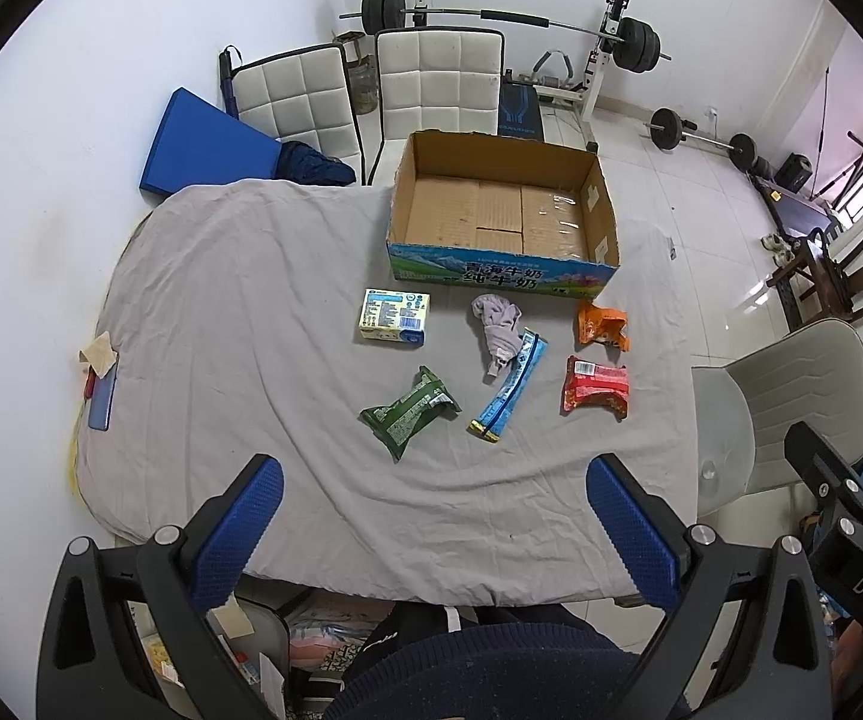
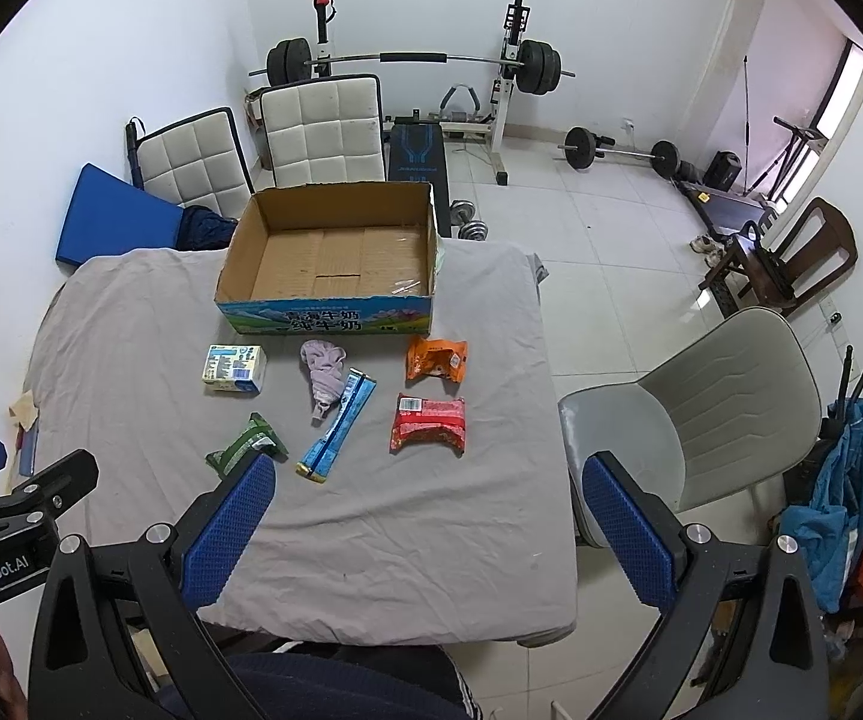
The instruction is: Organize soft objects
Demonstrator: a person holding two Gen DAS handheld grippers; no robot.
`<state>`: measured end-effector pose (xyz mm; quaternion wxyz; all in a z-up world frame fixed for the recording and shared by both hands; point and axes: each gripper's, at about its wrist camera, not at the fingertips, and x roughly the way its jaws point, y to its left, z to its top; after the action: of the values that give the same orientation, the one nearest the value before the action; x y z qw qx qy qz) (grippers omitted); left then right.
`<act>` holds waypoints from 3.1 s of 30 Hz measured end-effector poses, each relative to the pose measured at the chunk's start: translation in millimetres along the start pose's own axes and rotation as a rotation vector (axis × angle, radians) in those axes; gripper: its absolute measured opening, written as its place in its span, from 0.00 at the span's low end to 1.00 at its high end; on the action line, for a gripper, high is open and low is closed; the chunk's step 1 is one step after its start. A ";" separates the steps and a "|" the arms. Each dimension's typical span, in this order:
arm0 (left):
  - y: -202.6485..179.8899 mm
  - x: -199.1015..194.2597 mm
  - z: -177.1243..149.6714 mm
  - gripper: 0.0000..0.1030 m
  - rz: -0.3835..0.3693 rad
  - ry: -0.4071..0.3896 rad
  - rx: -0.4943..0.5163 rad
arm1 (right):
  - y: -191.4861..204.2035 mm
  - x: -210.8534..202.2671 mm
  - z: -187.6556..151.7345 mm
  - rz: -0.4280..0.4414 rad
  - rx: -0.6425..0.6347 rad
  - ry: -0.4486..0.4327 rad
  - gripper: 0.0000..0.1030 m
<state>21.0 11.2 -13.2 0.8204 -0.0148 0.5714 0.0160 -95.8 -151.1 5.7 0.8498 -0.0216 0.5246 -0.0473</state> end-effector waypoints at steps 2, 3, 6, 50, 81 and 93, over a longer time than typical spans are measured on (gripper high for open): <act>-0.2 -0.1 -0.6 1.00 -0.001 0.000 0.001 | -0.5 -0.7 -0.1 0.000 0.001 -0.002 1.00; -0.4 -0.1 1.2 1.00 0.000 -0.001 0.002 | -1.1 -1.2 -0.5 0.000 0.003 -0.003 1.00; -1.1 -1.3 0.0 1.00 0.000 -0.005 -0.001 | -3.2 -2.2 -2.3 0.005 0.007 -0.005 1.00; 9.9 375.3 -10.0 1.00 0.094 0.445 0.212 | 29.7 422.5 -24.3 0.004 -0.778 0.399 1.00; 73.6 402.5 -80.8 0.58 -0.057 0.465 -0.101 | 61.0 530.5 -22.6 0.128 -0.228 0.601 0.51; 79.3 406.6 -120.8 0.47 0.010 0.464 -0.057 | 75.0 513.9 -62.3 0.115 -0.143 0.699 0.52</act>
<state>45.2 89.0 -437.0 0.6662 -0.0384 0.7441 0.0323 81.6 -128.6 -485.8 0.6165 -0.0341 0.7860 0.0329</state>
